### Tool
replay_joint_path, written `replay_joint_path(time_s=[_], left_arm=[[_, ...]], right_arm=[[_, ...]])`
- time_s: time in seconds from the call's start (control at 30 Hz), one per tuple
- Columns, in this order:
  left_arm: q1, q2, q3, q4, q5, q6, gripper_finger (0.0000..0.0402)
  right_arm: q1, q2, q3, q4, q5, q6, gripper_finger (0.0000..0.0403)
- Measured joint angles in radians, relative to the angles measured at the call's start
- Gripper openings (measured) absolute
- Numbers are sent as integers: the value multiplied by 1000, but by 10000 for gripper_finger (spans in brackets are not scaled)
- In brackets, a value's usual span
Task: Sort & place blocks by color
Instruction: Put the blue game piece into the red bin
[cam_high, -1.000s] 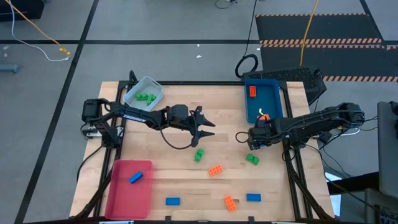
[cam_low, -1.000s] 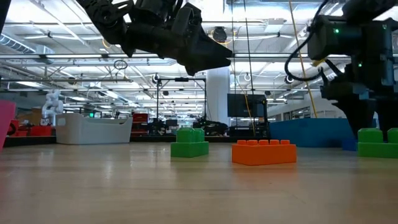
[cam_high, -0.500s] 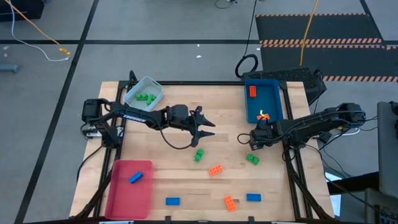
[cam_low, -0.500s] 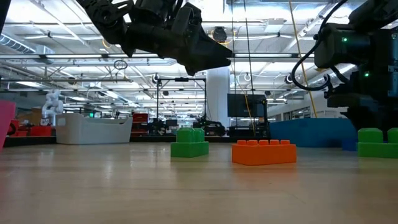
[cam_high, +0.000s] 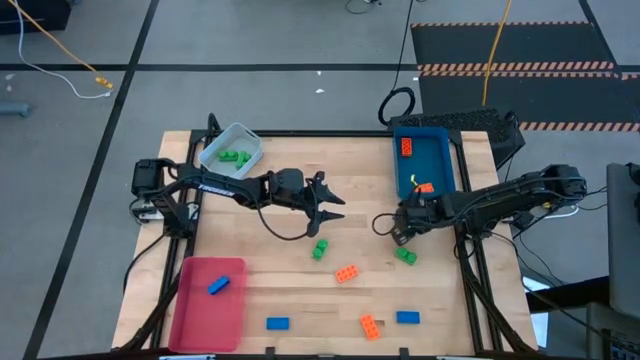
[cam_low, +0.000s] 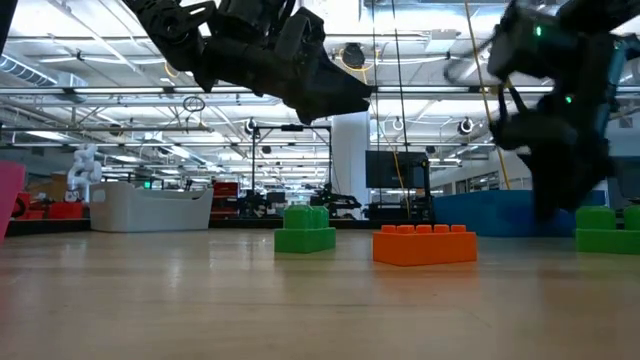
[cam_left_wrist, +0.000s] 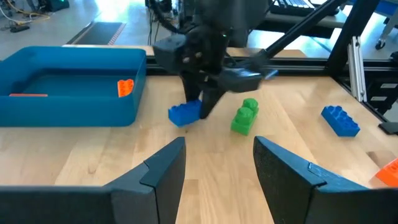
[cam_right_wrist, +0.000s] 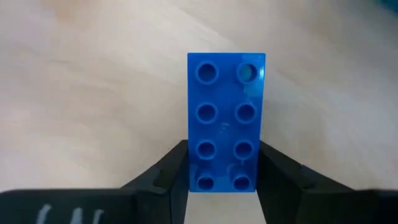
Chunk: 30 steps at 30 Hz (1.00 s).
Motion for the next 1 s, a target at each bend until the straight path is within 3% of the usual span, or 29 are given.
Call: replay_joint_path(time_s=[0.33, 0.47, 0.67, 0.83, 1.0], left_arm=[[0, 0, 0, 118, 40, -55, 189], [-3, 0, 0, 222, 95, -125, 189], [-21, 0, 0, 219, 77, -153, 213], [-28, 0, 0, 212, -3, -155, 272], [-28, 0, 0, 180, -82, -135, 335]], right_arm=[[44, -1, 52, 618, 170, -655, 134], [42, -1, 53, 730, 181, -839, 134], [36, 0, 53, 797, 177, -954, 134], [21, 6, 53, 823, 101, -959, 134], [21, 6, 53, 825, 100, -960, 134]])
